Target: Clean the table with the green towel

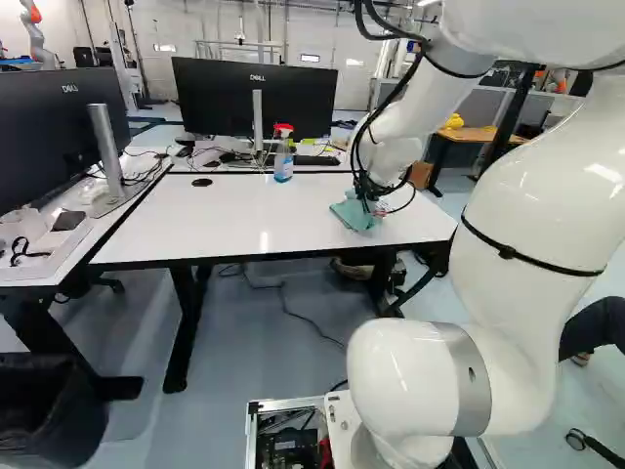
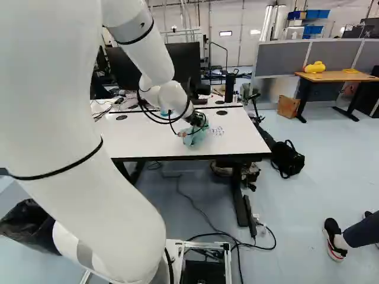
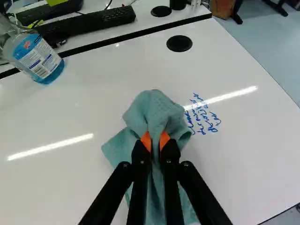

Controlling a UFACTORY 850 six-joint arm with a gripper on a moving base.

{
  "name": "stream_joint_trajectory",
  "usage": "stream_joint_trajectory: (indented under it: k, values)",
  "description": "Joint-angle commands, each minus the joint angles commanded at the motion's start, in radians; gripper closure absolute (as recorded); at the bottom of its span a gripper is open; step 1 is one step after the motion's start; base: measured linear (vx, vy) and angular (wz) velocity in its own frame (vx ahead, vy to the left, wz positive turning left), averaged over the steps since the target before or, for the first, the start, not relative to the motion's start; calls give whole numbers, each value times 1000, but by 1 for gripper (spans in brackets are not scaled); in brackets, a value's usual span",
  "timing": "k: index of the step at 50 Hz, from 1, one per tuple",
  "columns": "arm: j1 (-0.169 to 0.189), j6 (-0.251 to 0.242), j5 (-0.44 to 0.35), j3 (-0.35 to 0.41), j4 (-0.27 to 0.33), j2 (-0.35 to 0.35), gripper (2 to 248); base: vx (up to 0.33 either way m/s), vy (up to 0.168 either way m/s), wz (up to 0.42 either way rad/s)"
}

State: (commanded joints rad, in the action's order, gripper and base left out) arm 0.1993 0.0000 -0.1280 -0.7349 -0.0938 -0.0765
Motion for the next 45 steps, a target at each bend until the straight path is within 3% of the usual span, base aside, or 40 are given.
stream_joint_trajectory:
  k: [45]
  values:
    - [129,0,0,-89,0,-82,210,0,0,0]
